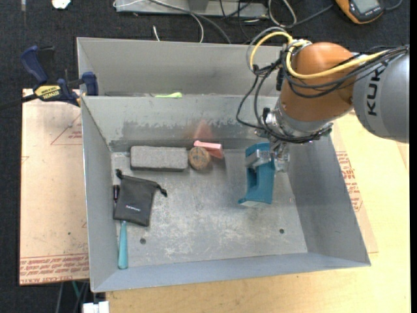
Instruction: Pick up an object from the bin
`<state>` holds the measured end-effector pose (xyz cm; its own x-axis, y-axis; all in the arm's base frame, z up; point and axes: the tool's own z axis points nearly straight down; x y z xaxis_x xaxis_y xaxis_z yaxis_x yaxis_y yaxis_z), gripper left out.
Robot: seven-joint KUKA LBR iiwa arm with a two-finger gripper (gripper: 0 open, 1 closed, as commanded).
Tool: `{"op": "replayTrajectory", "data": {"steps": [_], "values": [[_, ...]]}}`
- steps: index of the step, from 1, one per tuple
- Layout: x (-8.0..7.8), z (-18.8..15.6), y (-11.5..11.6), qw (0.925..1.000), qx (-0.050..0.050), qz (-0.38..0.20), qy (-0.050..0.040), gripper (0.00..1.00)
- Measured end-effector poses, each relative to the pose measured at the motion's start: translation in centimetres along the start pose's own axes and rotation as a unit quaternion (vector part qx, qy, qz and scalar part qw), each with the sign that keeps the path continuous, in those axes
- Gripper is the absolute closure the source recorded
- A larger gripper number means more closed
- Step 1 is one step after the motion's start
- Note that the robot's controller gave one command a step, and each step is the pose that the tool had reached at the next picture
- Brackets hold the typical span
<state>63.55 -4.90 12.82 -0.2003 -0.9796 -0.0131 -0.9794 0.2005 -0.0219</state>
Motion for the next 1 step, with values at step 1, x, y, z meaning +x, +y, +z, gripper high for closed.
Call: {"op": "replayTrajectory", "data": {"steps": [1], "values": [[0.06, -4.58, 0.13, 0.9973, -0.006, -0.073, -0.0007, 1.0]]}}
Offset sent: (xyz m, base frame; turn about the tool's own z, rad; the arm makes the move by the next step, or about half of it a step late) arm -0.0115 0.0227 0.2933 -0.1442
